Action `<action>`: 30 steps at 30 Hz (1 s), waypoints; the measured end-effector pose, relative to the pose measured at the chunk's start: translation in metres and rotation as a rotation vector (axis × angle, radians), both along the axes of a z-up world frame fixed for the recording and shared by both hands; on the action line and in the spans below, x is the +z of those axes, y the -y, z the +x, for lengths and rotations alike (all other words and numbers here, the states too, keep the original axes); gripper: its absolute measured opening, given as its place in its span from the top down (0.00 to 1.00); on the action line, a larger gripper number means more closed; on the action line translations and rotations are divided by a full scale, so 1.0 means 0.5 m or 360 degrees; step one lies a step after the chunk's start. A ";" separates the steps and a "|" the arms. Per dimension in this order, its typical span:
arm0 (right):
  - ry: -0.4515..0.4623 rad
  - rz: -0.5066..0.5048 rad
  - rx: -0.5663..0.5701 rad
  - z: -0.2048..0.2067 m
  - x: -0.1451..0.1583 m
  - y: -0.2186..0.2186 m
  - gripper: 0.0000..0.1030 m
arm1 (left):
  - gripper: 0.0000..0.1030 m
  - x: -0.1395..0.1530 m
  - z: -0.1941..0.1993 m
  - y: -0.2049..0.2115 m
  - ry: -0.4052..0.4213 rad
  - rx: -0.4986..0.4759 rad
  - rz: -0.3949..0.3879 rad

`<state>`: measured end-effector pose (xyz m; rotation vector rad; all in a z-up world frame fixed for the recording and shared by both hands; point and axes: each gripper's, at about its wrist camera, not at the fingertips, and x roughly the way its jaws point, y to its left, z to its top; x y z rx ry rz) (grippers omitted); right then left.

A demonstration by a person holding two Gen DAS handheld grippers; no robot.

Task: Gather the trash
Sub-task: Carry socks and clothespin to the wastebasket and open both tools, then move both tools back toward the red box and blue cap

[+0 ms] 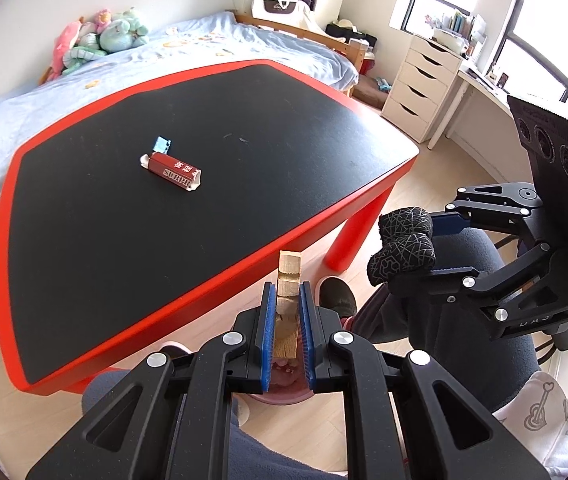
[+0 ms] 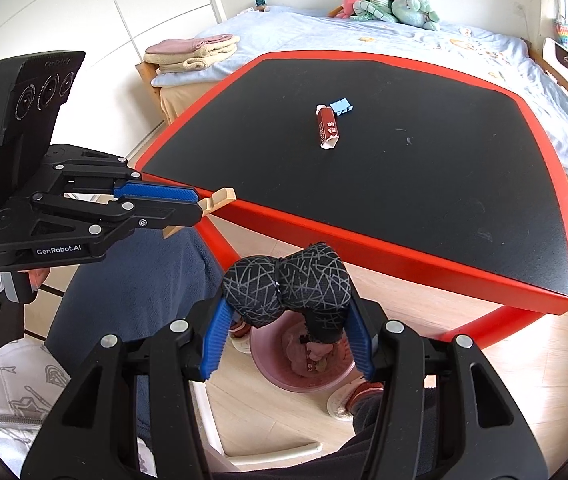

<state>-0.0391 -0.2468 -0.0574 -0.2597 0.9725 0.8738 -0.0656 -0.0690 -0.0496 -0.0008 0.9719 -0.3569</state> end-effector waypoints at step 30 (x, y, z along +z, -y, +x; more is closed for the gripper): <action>-0.0032 -0.0027 -0.0090 0.015 -0.023 0.014 0.04 | 0.07 0.001 0.013 -0.049 0.0042 0.0219 0.0010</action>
